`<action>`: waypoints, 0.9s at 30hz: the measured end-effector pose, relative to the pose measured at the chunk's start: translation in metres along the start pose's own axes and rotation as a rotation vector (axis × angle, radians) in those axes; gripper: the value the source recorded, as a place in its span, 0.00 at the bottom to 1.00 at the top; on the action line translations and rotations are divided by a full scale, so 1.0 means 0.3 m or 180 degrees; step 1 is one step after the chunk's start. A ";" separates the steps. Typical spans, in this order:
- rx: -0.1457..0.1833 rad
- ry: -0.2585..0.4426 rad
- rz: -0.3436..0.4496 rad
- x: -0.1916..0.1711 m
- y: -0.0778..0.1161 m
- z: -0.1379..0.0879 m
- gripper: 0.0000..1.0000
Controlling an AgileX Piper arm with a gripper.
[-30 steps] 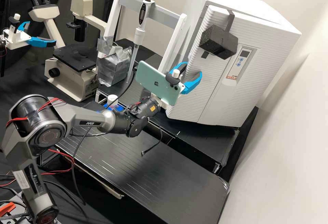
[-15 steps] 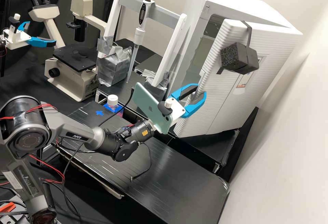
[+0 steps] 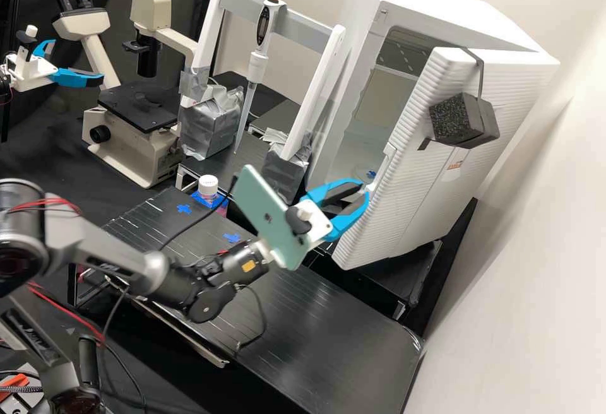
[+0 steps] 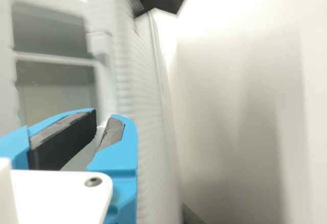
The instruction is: Open the door
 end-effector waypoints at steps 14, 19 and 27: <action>0.0131 0.1039 -0.0623 -0.183 -0.128 -0.263 1.00; 0.0097 0.0854 -0.0643 -0.197 -0.189 -0.262 1.00; 0.0192 0.0845 -0.0658 -0.191 -0.248 -0.228 1.00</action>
